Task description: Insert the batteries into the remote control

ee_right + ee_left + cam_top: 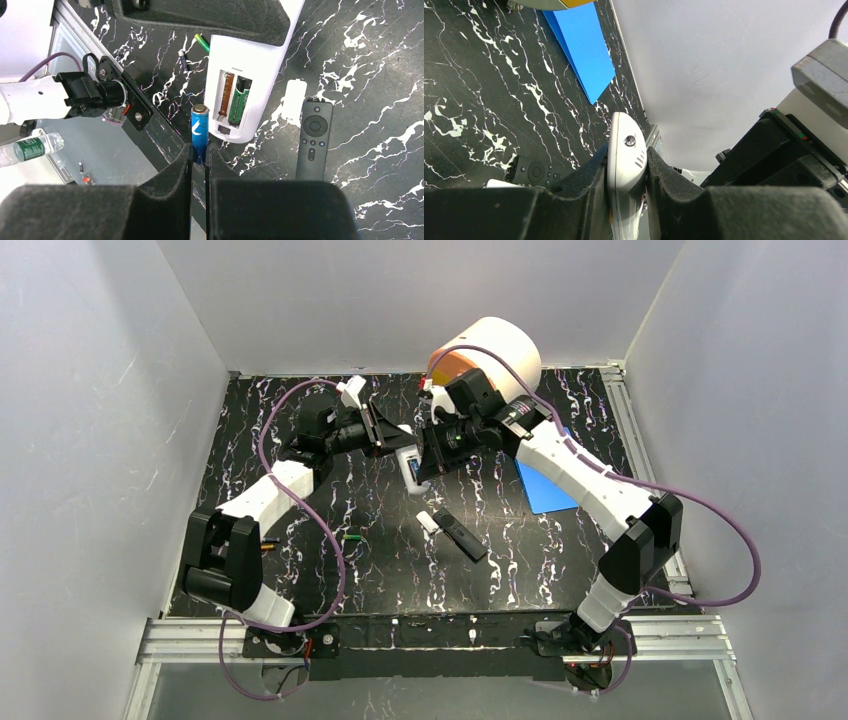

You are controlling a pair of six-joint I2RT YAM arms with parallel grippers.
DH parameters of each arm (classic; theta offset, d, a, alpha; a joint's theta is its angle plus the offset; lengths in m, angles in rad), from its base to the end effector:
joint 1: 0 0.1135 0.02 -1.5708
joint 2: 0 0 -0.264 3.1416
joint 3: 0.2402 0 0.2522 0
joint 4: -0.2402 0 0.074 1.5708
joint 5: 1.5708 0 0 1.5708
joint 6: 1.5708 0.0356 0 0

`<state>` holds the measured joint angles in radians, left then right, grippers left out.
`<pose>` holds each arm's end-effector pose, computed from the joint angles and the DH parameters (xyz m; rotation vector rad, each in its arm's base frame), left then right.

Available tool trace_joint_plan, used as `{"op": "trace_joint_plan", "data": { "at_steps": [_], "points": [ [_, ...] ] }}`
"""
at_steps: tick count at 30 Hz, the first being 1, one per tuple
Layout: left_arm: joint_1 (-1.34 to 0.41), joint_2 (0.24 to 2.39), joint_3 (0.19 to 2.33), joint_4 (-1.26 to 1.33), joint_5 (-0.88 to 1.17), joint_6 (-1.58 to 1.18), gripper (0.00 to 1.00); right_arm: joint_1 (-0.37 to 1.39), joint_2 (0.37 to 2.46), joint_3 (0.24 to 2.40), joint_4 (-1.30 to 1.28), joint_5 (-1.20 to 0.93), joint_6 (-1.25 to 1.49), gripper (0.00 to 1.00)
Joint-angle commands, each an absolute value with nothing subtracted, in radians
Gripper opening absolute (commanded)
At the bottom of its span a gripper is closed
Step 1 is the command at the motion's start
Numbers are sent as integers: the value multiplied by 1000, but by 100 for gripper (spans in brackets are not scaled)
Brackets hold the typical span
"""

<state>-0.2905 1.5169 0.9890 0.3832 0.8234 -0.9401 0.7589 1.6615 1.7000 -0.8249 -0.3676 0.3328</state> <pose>0.3229 -0.1238 0.2914 0.0708 1.9511 -1.5631 0.2540 0.2585 0.3699 -0.7150 2.3979 0.9321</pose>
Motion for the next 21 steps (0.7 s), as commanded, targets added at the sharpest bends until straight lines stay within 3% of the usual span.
{"op": "trace_joint_plan", "data": {
  "at_steps": [1,15,21],
  "points": [
    [-300,1511,988,426,857,-948,0,763,1686,1759,-844,-347,327,9],
    [-304,1479,971,441,841,-948,0,762,1741,1799,-885,-334,364,11],
    [-304,1470,966,443,838,-952,0,762,1738,1799,-891,-325,375,22]
  ]
}}
